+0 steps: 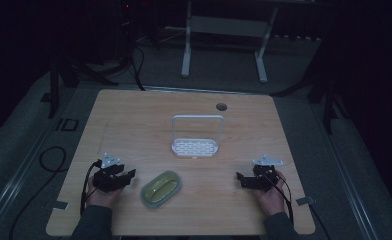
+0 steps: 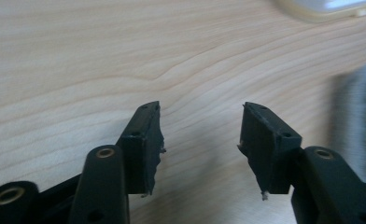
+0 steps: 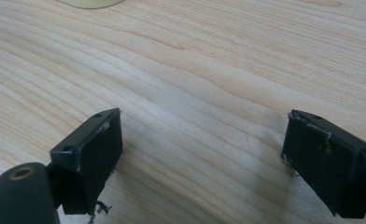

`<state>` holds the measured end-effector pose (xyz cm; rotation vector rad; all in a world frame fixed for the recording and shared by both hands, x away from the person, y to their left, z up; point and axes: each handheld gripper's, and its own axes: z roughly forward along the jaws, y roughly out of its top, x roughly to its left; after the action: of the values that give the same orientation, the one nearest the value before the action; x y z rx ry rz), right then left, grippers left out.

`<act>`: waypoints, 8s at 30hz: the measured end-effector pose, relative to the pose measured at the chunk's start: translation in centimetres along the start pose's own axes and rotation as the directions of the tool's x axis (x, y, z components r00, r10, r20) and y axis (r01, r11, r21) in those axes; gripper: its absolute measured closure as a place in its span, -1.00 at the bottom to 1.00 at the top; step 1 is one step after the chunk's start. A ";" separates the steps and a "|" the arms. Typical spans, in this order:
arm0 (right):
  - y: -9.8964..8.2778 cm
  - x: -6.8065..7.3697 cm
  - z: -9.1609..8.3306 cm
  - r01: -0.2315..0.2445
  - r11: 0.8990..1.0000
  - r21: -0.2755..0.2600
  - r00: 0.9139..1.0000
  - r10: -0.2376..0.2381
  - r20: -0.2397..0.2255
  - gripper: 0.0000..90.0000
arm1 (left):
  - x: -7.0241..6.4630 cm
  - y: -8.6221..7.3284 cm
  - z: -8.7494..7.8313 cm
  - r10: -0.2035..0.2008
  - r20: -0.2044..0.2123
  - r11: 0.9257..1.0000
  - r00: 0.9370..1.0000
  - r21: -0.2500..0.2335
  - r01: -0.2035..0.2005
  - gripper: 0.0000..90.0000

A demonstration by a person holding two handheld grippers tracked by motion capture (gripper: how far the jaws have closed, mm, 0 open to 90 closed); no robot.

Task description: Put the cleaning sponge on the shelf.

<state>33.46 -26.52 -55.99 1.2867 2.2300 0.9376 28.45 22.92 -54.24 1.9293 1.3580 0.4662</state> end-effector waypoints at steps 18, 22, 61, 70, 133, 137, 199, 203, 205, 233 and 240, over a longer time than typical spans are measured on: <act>0.0 0.0 0.0 -0.004 1.000 -0.001 1.000 0.004 0.005 -0.72 | -5.1 3.6 -4.5 0.170 0.189 0.985 0.967 -0.042 -0.165 0.77; 0.0 0.1 0.0 -0.005 1.000 -0.001 1.000 0.005 0.007 -0.72 | -6.9 4.1 -4.6 0.212 0.223 0.977 0.952 -0.039 -0.209 0.93; -0.1 0.1 -0.1 -0.009 1.000 -0.001 1.000 0.009 0.011 -0.72 | -9.2 3.4 -1.0 0.291 0.200 0.946 0.936 0.085 -0.312 1.00; -0.1 0.1 -0.1 -0.009 1.000 -0.001 1.000 0.009 0.011 -0.72 | -8.3 4.3 -2.0 0.314 0.218 0.941 0.924 0.058 -0.333 0.94; -0.1 0.1 -0.1 -0.010 1.000 -0.002 1.000 0.010 0.011 -0.72 | -8.2 11.1 0.6 0.443 0.331 0.755 0.833 0.363 -0.546 0.20; -0.1 0.1 -0.1 -0.011 1.000 -0.002 1.000 0.011 0.011 -0.72 | -8.4 11.4 0.7 0.447 0.340 0.742 0.828 0.376 -0.555 0.20; -0.1 0.1 -0.1 -0.011 1.000 -0.003 1.000 0.011 0.012 -0.72 | -9.4 12.1 4.5 0.436 0.461 0.512 0.773 0.579 -0.634 0.32; -0.1 0.1 -0.1 -0.011 1.000 -0.002 1.000 0.011 0.011 -0.72 | -9.3 12.1 4.6 0.434 0.467 0.509 0.771 0.579 -0.637 0.38; -0.1 0.1 -0.1 -0.012 1.000 -0.002 1.000 0.012 0.011 -0.72 | -9.3 12.1 4.6 0.432 0.470 0.509 0.770 0.578 -0.638 0.42; -0.1 0.1 -0.1 -0.013 1.000 -0.002 1.000 0.013 0.011 -0.72 | -9.9 13.5 3.6 0.485 0.478 0.478 0.732 0.556 -0.680 0.59; -0.1 0.2 -0.1 -0.014 1.000 -0.002 1.000 0.014 0.011 -0.72 | -10.4 14.1 3.2 0.531 0.457 0.496 0.714 0.515 -0.699 0.59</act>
<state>33.31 -26.43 -55.98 1.3050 2.2141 0.9344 35.88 9.62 -45.00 2.9900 0.6202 0.0304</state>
